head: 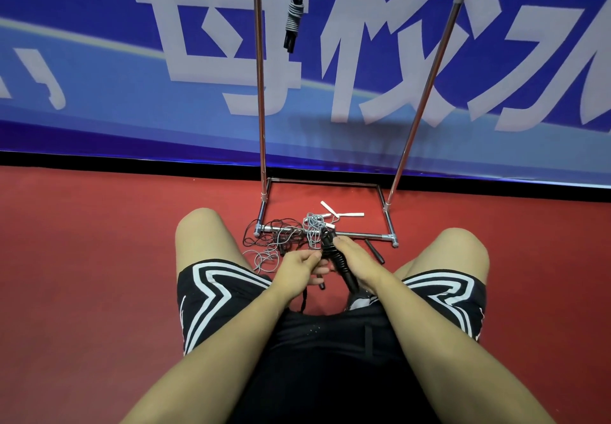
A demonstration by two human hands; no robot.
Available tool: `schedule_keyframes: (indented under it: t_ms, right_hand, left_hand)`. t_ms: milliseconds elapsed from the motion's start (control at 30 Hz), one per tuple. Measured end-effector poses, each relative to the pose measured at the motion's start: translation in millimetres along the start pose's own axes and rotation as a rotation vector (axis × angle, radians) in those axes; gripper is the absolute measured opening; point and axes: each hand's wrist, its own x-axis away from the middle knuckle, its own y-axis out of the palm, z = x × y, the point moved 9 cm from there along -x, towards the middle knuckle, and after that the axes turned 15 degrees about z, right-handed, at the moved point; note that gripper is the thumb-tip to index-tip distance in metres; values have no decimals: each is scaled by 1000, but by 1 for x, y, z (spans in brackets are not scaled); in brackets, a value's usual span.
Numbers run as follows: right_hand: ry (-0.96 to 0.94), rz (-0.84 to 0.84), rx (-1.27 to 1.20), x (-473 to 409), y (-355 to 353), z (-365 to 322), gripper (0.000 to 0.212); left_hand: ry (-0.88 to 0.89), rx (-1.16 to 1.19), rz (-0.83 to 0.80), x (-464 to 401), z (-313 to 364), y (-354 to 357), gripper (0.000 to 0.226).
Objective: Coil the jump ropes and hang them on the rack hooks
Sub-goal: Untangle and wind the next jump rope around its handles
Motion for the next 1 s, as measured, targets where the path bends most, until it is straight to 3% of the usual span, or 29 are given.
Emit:
schedule_keyframes:
  t_ms: [167,367,567,833,1000]
  right_hand:
    - [-133,20,160,9,-4,-17,34]
    - [-176,56,170,7,-11,-16,36]
    - [-143,61,142,10,-10,-16,41]
    - [-116,58,95,8,-10,-15,38]
    - [-71,70,20,8,-10,-11,41]
  left_hand:
    - [-3,9,62,-5,-3,-8,27]
    - [-17,33,-3,0,1,-3,25]
    - [100,-132,35,-1,5,-6,23]
    - [37,-217,87,-2,-2,-13,35]
    - [188,-457,89,-5,4,-11,26]
